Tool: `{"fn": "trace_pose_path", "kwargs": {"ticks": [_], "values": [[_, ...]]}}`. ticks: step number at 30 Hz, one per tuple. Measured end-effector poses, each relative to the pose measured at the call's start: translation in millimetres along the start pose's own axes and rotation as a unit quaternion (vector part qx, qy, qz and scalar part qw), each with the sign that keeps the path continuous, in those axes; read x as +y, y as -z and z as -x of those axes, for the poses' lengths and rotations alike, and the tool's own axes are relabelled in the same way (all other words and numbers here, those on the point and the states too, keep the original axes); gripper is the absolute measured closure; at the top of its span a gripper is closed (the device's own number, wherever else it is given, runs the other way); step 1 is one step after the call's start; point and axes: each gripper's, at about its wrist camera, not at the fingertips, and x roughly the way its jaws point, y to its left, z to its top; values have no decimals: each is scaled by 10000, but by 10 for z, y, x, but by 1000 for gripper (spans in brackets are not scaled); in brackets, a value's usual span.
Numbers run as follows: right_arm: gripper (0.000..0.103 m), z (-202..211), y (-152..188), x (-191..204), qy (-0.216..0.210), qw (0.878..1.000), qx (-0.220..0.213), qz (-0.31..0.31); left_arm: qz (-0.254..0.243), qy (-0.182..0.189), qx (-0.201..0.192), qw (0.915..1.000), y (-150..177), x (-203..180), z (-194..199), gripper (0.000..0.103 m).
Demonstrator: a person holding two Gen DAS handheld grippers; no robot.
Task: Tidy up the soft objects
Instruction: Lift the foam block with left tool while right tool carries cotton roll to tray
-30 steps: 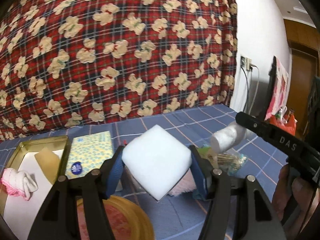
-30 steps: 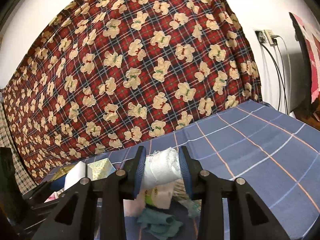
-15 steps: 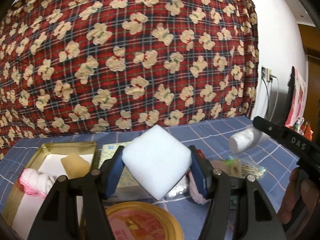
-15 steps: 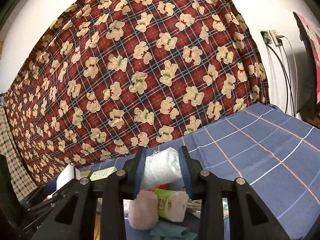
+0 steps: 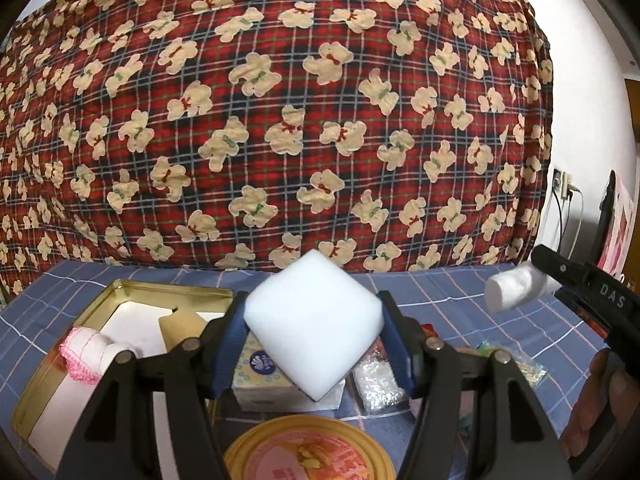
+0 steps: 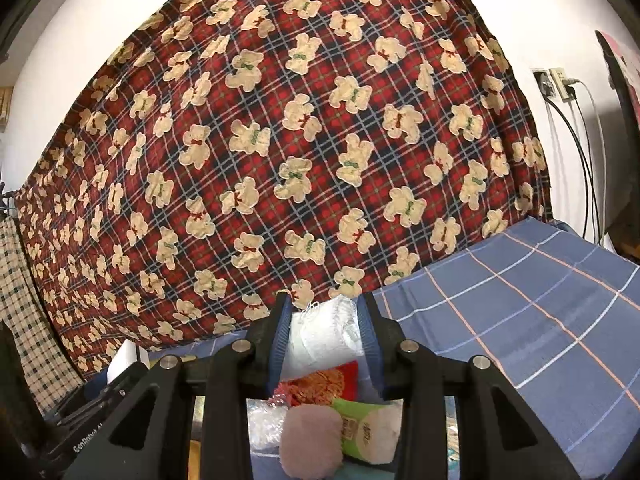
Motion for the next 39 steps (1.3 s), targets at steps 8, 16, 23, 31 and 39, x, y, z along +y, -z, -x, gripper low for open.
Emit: {"fn": "trace_pose_path", "kwargs": {"ticks": [8,16,23,31,39], "values": [[66,-95,-78,209,-176,9997,27,192,-29,127,-84,9999,-65,-35,20,41],[66,-244,-140,389,-328,9992,-23,241,-55,159,88,9998,-88,-38,-77,41],[66,-422,-243,544,-471,9986,-73,219,-176,9,150,9997,-167,50,-134,41],[66,-546,-145,646,-581,9981,-88,182,-222,-64,140,9996,-112,101,-196,41],[66,-654,-5,489,-768,9966,233,-174,-192,-291,98,9993,-107,234,-189,41]]}}
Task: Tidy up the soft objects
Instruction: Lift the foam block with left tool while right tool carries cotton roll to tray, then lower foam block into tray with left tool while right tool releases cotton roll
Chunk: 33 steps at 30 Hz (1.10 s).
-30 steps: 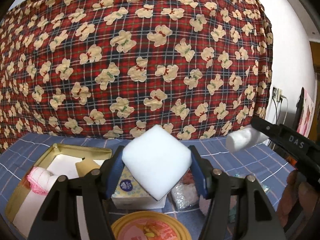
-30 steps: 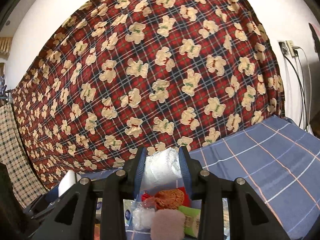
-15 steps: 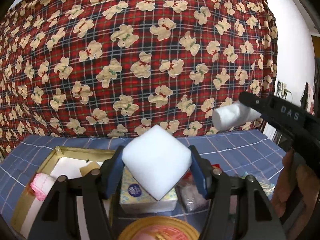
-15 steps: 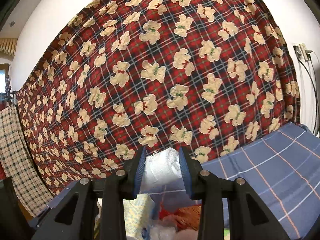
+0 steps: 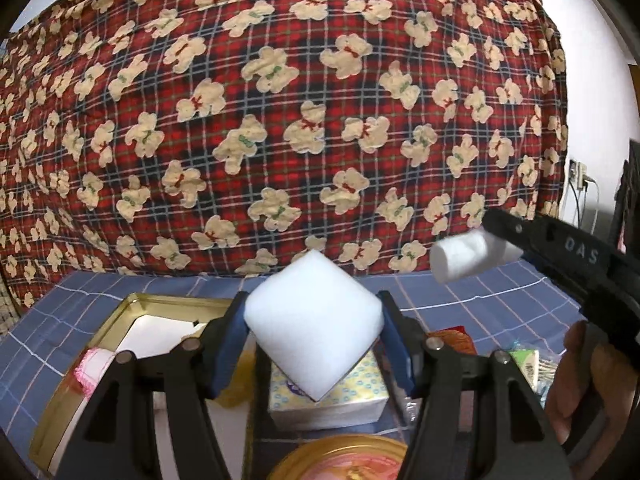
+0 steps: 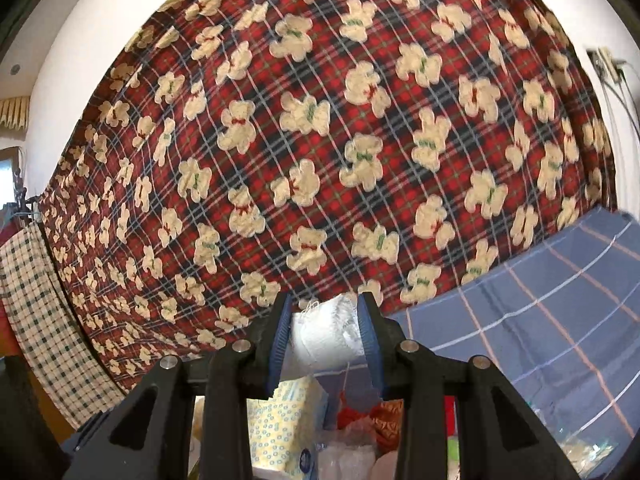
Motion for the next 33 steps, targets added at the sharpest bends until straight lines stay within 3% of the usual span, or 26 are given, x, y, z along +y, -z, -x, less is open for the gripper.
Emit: {"fn": "trace_pose_path", "kwargs": {"ticks": [6,15,22,29,33], "values": [[66,2,47,32,-35,10000,-11,52,118,-246,-64,9996,0,140,33,41],[66,95,147,500,103,9933,-342,1095,334,-652,21,9973,25,419,51,41],[66,110,255,847,-193,9886,-384,1443,339,-890,5,9955,29,522,71,41],[66,48,372,1092,-525,9865,-251,1533,338,-1535,-106,9875,31,735,173,41],[66,13,440,1201,-718,9849,-155,1569,478,-1726,-69,9838,53,902,212,41]]}}
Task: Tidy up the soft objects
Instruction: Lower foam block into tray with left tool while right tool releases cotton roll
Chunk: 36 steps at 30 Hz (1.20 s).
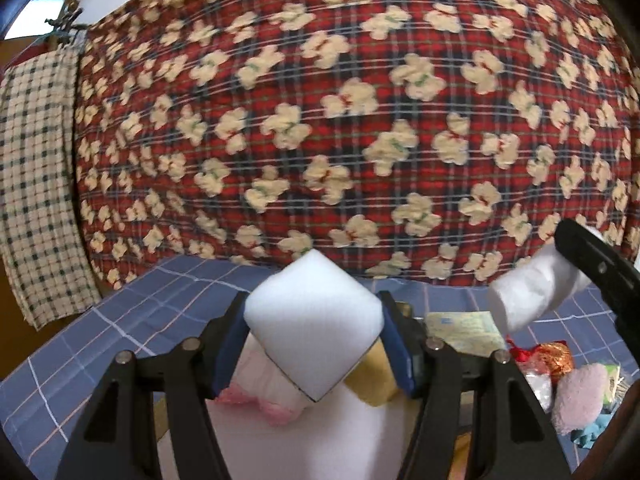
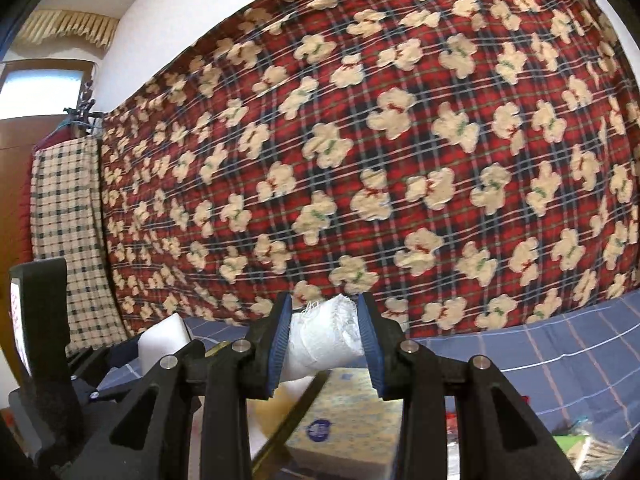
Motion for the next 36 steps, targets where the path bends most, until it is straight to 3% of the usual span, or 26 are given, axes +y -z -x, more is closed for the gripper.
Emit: {"fn": "trace_pose_path", "kwargs": {"ticks": [6,11,21,36], "values": [[66,-116,51,114,-309,9992,220,-83,58,-276,131,9995,52,196,-38,41],[66,-232,149,336,-547,9967,554,242,110,-406,331,9986,121,356,-85,41],[66,-388,342,619,-818,9866,1128,844,99,-386,730,9965,324,528,-176,40],[66,-456,419,776,-987,9765,1446,1259,11,-463,957,9943,435,558,-227,38]]}}
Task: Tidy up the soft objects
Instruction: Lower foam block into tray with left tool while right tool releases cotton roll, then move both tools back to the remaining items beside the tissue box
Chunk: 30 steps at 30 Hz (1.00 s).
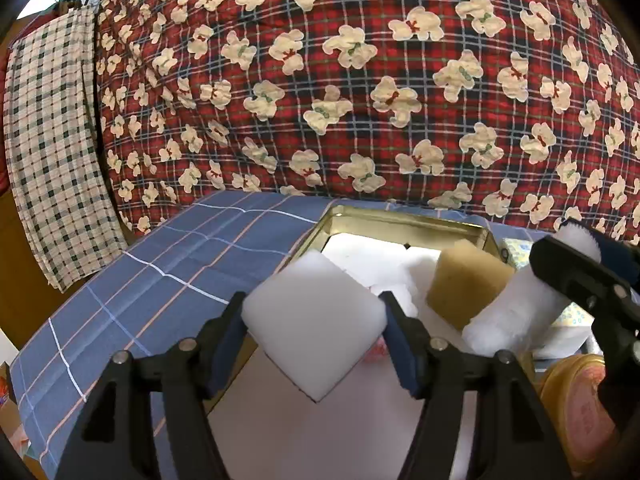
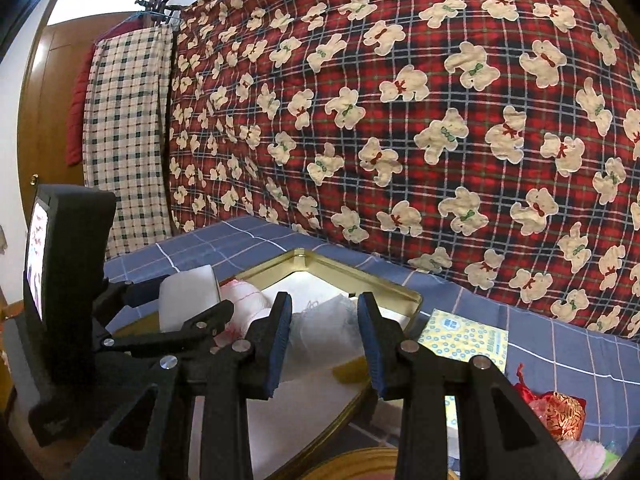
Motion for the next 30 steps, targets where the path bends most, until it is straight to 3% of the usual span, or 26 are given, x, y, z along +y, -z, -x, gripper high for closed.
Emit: {"fn": "trace_pose_path", "kwargs": {"ticks": [8,11,16,18,20,24,30], "values": [[63,-40,-5,9,-138,9999,69,-13,-15,-12,35,10000,15,15,-20,31],[50,-33,-7,6,-165,9999,37,-35,-10,4,78,10000,24,18,-36,31],[46,-7,-10,-15,-220,9997,-34,-111,-8,14,81,10000,21,4,-39,28],[46,6,-8,-18,-212,9997,-67,-117,-12,-23,82,10000,22,4,-36,22],[46,27,-11,-24,-215,9996,-134,-129,30,3,26,10000,18,13,-19,10],[38,92,-25,-49,-259,9990,-304,-214,0,25,-40,10000,1,-26,9,8],[38,181,-51,-65,-258,9979,-528,-259,20,154,-99,9998,-1,-50,35,8]]}}
